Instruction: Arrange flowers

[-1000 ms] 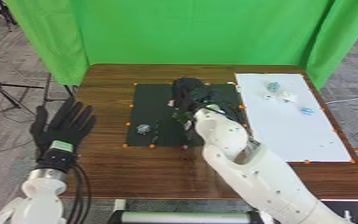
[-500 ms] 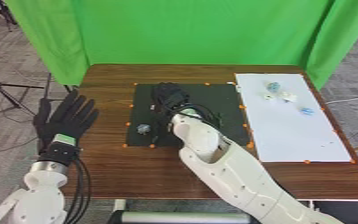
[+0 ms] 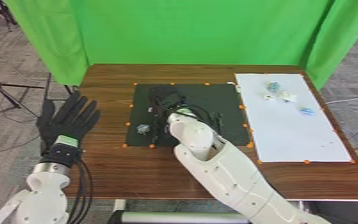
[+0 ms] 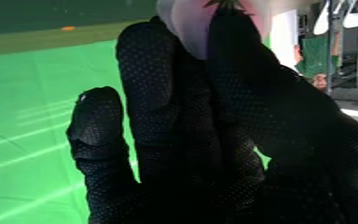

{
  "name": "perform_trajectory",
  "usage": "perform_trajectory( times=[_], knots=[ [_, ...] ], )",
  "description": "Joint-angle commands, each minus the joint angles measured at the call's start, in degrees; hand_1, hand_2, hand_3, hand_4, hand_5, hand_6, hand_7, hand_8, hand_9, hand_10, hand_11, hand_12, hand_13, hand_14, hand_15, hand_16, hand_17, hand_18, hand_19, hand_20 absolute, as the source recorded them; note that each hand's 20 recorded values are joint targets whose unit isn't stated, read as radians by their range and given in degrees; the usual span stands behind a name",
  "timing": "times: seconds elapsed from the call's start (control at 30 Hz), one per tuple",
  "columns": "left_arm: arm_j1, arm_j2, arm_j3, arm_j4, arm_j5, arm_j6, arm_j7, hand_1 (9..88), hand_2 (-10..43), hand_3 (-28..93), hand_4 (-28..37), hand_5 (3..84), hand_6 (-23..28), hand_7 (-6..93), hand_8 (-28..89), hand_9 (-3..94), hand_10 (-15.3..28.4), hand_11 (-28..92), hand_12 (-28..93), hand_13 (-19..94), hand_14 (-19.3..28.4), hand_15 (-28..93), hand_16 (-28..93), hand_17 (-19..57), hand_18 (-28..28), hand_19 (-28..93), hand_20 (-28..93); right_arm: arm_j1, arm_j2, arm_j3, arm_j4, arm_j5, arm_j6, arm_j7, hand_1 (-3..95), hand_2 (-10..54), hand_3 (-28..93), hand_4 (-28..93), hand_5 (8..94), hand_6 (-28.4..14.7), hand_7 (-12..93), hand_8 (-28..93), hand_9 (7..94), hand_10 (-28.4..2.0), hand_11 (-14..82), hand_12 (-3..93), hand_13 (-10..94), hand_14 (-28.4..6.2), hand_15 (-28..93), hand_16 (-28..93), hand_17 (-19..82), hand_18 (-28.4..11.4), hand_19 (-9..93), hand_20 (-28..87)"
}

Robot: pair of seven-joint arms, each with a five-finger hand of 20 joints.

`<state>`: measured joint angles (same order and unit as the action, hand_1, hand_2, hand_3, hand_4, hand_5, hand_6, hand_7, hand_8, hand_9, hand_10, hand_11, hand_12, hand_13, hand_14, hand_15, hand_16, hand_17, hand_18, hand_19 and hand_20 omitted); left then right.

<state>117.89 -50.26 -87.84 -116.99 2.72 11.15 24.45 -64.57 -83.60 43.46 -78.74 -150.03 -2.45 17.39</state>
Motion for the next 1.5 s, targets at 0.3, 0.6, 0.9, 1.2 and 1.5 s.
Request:
perform_trajectory(
  times=[0.3,0.6,0.9,1.2,1.5],
  knots=[
    [0.20,-0.14,-0.23,-0.83,-1.84,1.96,1.69,29.8,10.4,72,-28.3,39.1,6.4,14.9,-10,36.9,13.0,23,9,28,15.4,41,-9,-4.7,14.0,36,8,-0.51,-0.15,1.40,-1.73,1.43,-7.06,1.40,56.8,-9.5,72,-28,63.6,-1.8,23,-14,72.5,-11.9,16.0,25.1,69,-4.9,46,41,39,-21.3,87,33],
    [0.79,0.11,-0.13,-1.44,-3.08,3.67,2.75,31.6,7.0,72,-28.2,36.0,6.1,16.4,-11,36.2,12.8,23,9,28,14.9,42,-9,-4.6,13.8,36,8,-1.38,0.48,3.83,-6.13,4.48,-14.00,6.06,50.9,-9.5,75,-28,57.4,-4.2,19,-13,66.4,-14.2,19.7,17.8,67,-6.9,48,38,38,-21.5,86,32],
    [1.68,-0.58,-1.01,-1.58,-2.86,3.92,1.40,31.7,6.3,72,-27.9,33.1,5.7,17.5,-12,35.1,12.7,24,9,27,14.7,42,-10,-4.6,13.7,37,8,-2.86,2.67,7.23,-14.32,10.21,-21.02,8.32,47.9,-9.5,78,-28,51.6,-5.9,15,-11,61.7,-15.9,17.7,16.7,66,-8.6,50,34,38,-22.3,89,32],
    [3.38,-1.28,-3.46,-1.15,1.95,-3.82,-3.66,30.6,7.5,71,-28.2,33.7,5.8,17.2,-12,34.3,12.9,23,9,26,15.0,41,-10,-5.0,13.8,37,8,-7.41,14.62,20.37,-21.07,11.81,-8.95,10.07,42.0,-9.5,81,-28,45.8,-7.1,13,-10,44.2,-19.0,11.3,15.8,54,-13.9,59,21,36,-22.5,92,32],
    [6.55,-1.28,-7.40,-2.62,2.53,-6.74,-3.32,28.1,10.1,70,-28.3,34.9,5.7,14.6,-11,34.0,12.8,21,9,26,15.4,38,-9,-5.5,14.0,35,8,-9.15,24.91,29.79,-19.75,13.91,-6.09,26.42,41.5,-9.5,81,-28,48.6,-7.7,13,-11,47.0,-19.0,11.6,15.2,56,-14.4,61,19,38,-23.1,93,34]
  ],
)
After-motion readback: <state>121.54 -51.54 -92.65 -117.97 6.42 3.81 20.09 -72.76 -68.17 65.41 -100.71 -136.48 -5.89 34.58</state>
